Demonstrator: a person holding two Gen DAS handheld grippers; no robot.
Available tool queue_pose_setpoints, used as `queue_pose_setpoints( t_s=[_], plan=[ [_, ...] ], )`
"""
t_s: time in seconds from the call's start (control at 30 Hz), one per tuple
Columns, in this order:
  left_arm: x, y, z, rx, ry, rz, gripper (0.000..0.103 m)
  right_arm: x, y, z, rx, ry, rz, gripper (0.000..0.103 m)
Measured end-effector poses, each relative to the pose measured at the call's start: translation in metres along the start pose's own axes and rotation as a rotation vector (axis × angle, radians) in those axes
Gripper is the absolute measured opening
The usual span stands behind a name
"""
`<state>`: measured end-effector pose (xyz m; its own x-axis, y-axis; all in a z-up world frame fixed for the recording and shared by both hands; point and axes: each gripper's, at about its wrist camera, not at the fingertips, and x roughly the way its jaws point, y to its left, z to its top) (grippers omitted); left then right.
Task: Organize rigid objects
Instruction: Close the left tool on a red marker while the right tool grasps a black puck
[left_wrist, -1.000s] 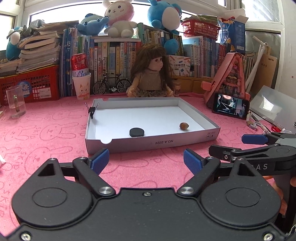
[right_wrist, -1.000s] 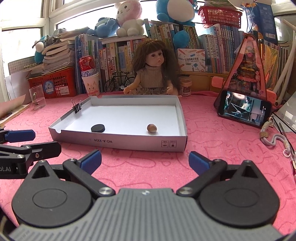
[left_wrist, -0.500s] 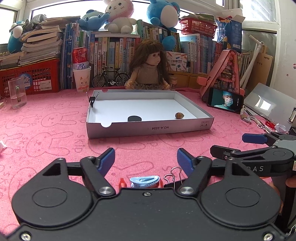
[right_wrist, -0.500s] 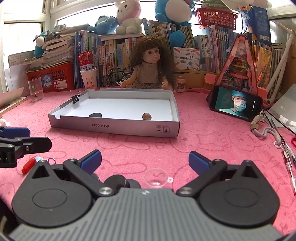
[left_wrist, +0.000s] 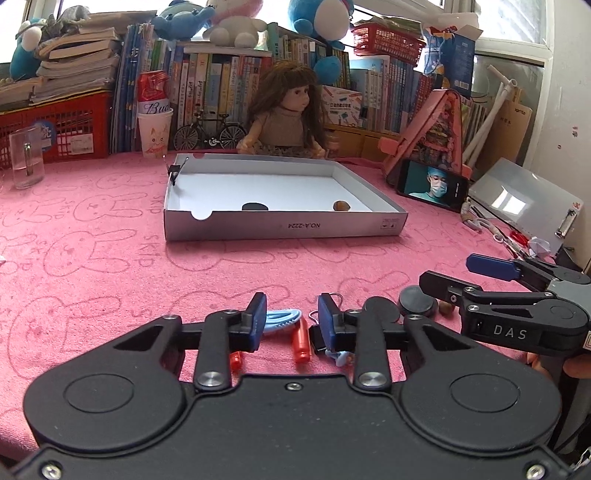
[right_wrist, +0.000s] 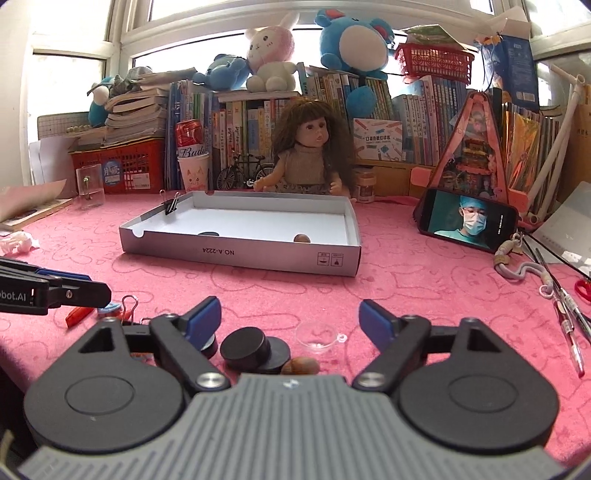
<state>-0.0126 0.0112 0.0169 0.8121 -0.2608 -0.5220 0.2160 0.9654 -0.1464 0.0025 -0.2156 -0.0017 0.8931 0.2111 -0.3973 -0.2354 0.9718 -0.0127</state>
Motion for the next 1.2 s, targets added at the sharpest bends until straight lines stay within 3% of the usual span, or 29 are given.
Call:
queue_pose_setpoints(
  t_s=[0.17,0.37,0.6,0.73,0.83,0.97,1.2],
  plan=[
    [-0.004,-0.006,-0.002,0.022,-0.004,0.006,0.028,-0.002,0.004,-0.003,-0.025,0.018,0.002,0.067],
    [-0.004,0.003,-0.004,-0.007,0.0,0.091,0.024,0.001,0.011,-0.007,-0.068,0.042,0.023,0.056],
    [-0.002,0.008,-0.007,-0.008,0.008,0.131,0.024,0.004,0.021,-0.009,-0.109,0.049,0.041,0.053],
    [0.004,0.01,-0.011,-0.018,0.034,0.146,0.024,0.006,0.026,-0.011,-0.143,0.063,0.049,0.043],
    [0.008,0.011,-0.013,-0.014,0.048,0.151,0.024,0.007,0.029,-0.013,-0.166,0.067,0.048,0.043],
    [0.011,0.012,-0.015,-0.018,0.049,0.173,0.01,0.008,0.031,-0.014,-0.179,0.072,0.048,0.037],
    [0.012,0.016,-0.012,-0.046,0.05,0.17,0.01,0.008,0.03,-0.011,-0.177,0.064,0.054,0.037]
  ],
)
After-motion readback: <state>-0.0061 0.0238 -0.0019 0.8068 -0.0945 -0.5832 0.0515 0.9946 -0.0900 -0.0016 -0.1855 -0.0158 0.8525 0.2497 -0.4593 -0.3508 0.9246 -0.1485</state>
